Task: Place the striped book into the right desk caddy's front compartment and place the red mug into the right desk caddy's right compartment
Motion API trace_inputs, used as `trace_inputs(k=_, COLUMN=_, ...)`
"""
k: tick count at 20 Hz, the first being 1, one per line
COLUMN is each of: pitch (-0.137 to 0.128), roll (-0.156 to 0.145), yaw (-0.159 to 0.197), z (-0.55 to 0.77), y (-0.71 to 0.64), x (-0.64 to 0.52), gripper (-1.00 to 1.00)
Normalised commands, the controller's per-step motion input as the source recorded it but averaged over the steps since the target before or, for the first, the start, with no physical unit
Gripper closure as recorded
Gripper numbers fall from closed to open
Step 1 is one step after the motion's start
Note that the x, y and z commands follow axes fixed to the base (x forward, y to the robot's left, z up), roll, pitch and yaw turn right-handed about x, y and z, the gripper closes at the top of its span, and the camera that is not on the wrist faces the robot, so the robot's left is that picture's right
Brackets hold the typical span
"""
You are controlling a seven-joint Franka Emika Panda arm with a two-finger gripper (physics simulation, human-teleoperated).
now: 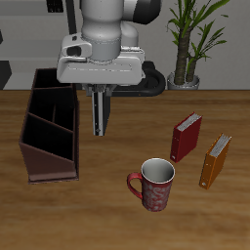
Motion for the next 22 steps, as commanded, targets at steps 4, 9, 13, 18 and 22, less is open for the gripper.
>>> trace_inputs(k=4, pitch=-0.034, roll=0.037, yaw=0.044, z=0.1, y=0.08, x=-0.41, gripper=1.0)
trace_inputs(k=9, pitch=-0.005, roll=0.005, yaw=0.046, z=0.04, y=0.06, x=-0.5, gripper=1.0)
trace_inputs(k=13, pitch=-0.052, roll=-0.006, yaw=0.026, z=0.11, y=-0.05, x=-0.35, gripper=1.0)
trace_inputs(k=18, pitch=-0.013, roll=-0.008, yaw=0.009, z=0.1, y=-0.01, x=-0.53, gripper=1.0)
trace_inputs(k=22, pitch=-0.018, roll=0.001, yaw=-0.016, z=0.1, y=-0.03, x=-0.54, gripper=1.0)
